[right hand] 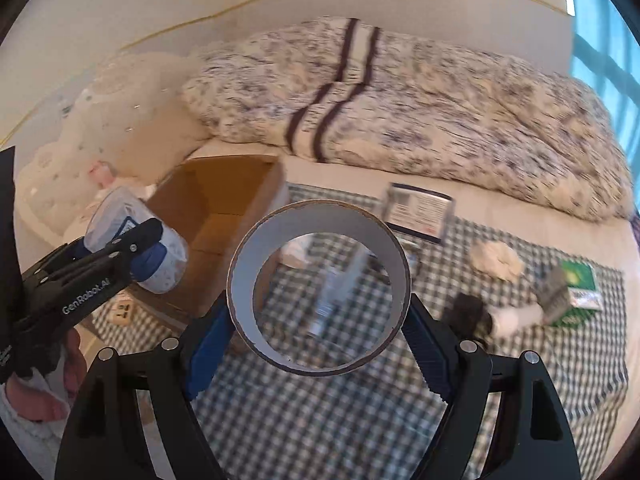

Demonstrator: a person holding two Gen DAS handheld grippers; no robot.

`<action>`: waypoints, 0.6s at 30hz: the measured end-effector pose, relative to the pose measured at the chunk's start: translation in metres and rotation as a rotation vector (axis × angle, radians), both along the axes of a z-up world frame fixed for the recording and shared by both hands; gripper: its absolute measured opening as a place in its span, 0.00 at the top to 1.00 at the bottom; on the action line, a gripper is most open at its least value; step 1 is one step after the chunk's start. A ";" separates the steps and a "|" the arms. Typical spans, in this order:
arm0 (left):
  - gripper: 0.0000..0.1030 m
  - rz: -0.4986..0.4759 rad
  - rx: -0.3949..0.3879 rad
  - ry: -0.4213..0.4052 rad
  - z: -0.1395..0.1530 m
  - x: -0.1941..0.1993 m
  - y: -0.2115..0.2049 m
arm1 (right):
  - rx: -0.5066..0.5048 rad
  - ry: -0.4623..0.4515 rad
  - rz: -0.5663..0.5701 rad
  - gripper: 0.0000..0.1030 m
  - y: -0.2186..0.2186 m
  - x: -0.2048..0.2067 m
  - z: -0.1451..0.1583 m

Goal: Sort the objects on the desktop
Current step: 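Carry the tub with the left tool while the right tool carries the tape over the cardboard box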

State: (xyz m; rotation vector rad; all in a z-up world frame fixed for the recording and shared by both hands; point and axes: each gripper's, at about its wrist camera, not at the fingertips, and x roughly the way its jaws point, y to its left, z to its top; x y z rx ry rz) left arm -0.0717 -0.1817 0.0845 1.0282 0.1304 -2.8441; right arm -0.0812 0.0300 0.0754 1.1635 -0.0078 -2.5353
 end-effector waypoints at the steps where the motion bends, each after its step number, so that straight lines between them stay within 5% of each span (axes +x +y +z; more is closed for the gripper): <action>1: 0.39 0.011 -0.002 -0.001 0.000 -0.001 -0.008 | -0.003 0.000 0.018 0.21 -0.009 -0.003 0.001; 18: 0.39 0.109 0.005 -0.050 -0.030 -0.031 -0.097 | 0.037 -0.033 0.215 0.21 -0.138 -0.039 -0.032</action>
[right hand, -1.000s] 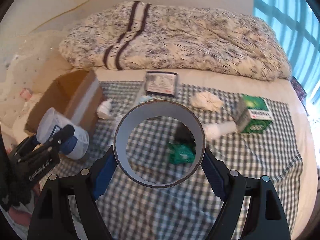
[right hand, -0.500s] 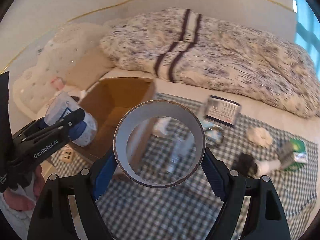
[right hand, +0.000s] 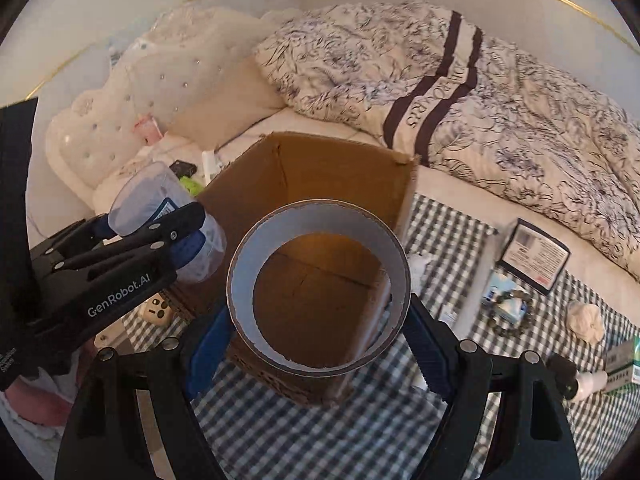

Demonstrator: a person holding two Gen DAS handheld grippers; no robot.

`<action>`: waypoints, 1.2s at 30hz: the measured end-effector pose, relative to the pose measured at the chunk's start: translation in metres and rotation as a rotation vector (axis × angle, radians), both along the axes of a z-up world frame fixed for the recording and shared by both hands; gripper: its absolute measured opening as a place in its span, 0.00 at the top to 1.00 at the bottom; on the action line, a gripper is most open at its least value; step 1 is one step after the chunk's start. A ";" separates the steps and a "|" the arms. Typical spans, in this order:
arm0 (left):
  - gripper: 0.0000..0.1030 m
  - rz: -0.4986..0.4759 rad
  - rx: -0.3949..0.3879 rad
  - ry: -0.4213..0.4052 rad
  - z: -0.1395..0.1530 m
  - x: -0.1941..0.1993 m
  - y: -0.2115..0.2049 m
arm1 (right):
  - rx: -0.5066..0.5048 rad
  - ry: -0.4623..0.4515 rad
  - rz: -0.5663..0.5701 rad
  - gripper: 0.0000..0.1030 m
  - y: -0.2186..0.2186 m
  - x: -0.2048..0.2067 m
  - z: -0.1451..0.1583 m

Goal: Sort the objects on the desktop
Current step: 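Carry the tub with the left tool while the right tool carries the tape over the cardboard box, then open the left tool to drop the tub while the right tool drops the tape into the box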

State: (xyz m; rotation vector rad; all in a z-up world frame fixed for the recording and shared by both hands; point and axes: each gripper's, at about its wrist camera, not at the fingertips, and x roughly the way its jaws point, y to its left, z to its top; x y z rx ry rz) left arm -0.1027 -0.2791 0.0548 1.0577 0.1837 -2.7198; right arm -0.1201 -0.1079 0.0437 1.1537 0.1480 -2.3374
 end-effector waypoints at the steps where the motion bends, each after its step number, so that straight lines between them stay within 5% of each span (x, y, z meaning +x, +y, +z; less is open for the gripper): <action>1: 0.39 0.001 0.005 -0.003 -0.003 -0.002 -0.002 | 0.005 0.001 0.005 0.21 -0.004 -0.001 -0.002; 13: 0.39 -0.003 0.026 -0.020 -0.015 -0.013 -0.004 | 0.026 -0.010 0.025 0.21 -0.024 -0.017 -0.017; 17: 0.16 0.029 0.013 -0.002 -0.011 -0.012 -0.006 | 0.062 -0.013 0.025 0.09 -0.029 -0.019 -0.023; 20: 0.14 0.024 0.006 0.005 -0.007 -0.010 -0.005 | 0.084 -0.016 0.023 0.09 -0.030 -0.019 -0.026; 36: 0.12 -0.021 -0.033 -0.003 0.020 0.004 0.055 | -0.017 0.001 -0.100 0.09 0.052 -0.005 0.007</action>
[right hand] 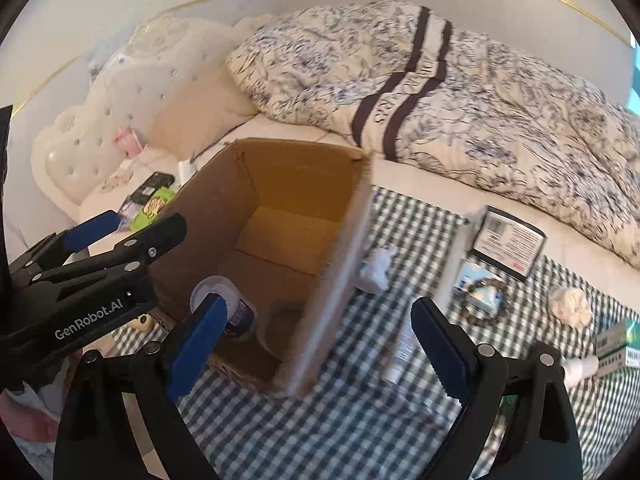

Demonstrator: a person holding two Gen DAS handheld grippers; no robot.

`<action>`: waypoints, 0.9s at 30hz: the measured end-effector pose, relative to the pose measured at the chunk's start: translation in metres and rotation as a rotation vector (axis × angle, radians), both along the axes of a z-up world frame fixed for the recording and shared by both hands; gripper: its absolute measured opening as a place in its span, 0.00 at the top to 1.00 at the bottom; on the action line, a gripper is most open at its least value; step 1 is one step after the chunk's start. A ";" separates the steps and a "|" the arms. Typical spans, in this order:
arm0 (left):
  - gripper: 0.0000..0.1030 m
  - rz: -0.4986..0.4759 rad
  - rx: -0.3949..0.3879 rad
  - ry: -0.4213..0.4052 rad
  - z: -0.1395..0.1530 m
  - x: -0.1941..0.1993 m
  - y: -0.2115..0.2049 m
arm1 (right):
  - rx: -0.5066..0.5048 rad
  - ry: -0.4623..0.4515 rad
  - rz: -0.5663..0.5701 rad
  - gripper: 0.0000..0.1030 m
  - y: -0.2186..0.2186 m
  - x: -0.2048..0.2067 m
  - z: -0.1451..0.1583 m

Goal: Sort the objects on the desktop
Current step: 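Open the left tool to drop the tub while the right tool drops the tape into the box, then move both tools back over the items on the checked cloth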

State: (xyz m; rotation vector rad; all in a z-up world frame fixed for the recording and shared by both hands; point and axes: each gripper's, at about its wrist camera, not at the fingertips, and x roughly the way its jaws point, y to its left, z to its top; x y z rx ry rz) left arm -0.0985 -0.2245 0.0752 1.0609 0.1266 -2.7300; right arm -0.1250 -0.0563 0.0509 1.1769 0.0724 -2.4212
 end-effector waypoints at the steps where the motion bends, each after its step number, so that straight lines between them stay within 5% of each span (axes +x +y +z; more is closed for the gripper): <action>1: 0.12 -0.008 -0.002 0.003 0.003 0.002 0.008 | -0.006 0.001 -0.010 0.09 0.009 0.002 0.002; 16: 0.08 -0.119 0.025 0.045 0.026 0.015 0.112 | -0.016 0.058 -0.127 0.09 0.118 0.032 0.038; 27: 0.08 -0.170 0.023 0.027 0.009 0.005 0.164 | -0.013 0.055 -0.246 0.09 0.194 0.039 0.026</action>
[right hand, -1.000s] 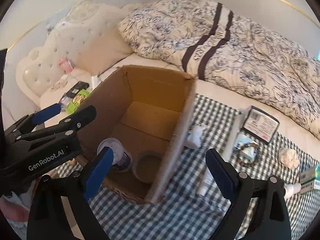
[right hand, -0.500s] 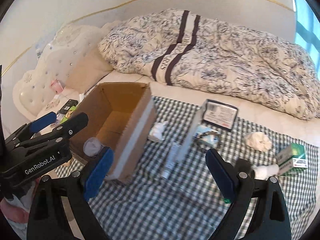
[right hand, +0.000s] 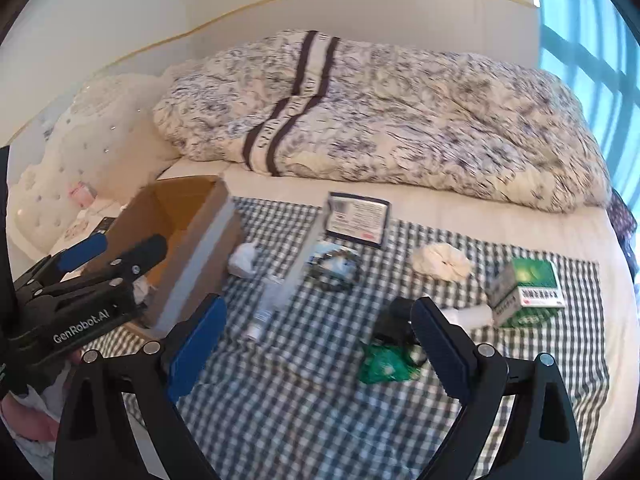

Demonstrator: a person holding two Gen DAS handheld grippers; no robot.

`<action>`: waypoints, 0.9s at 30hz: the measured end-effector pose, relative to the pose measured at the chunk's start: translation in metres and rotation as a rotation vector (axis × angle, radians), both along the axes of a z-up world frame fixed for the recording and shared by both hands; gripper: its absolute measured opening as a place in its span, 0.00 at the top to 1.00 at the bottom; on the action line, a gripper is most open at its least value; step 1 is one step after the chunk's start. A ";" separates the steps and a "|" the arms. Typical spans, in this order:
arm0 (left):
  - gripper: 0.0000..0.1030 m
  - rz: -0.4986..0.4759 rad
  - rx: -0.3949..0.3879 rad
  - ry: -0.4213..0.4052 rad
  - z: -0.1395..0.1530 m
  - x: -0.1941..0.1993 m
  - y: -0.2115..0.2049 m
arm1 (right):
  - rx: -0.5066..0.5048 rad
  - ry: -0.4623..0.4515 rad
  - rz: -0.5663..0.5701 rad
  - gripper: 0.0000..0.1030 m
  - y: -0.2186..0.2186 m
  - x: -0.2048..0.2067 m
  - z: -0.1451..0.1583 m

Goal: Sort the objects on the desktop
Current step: 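Move both tools back over the items on the checked cloth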

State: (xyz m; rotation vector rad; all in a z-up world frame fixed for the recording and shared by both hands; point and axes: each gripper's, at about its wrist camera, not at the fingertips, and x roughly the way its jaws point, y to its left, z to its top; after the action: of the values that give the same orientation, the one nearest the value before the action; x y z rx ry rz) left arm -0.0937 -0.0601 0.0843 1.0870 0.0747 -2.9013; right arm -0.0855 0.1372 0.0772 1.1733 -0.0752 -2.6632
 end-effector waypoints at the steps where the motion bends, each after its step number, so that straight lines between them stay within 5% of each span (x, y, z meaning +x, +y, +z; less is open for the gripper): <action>1: 0.08 -0.003 0.003 -0.001 -0.003 0.000 0.002 | 0.004 -0.002 -0.016 0.09 0.006 0.000 -0.003; 27: 0.07 -0.249 0.070 -0.155 -0.148 -0.013 0.130 | 0.050 -0.107 -0.285 0.09 0.139 -0.010 -0.100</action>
State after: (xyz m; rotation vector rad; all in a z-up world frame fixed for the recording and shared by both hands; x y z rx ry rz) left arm -0.1068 0.0700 -0.0634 1.4260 0.0376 -3.0347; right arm -0.0958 0.2767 -0.0228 1.4172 -0.2097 -2.8557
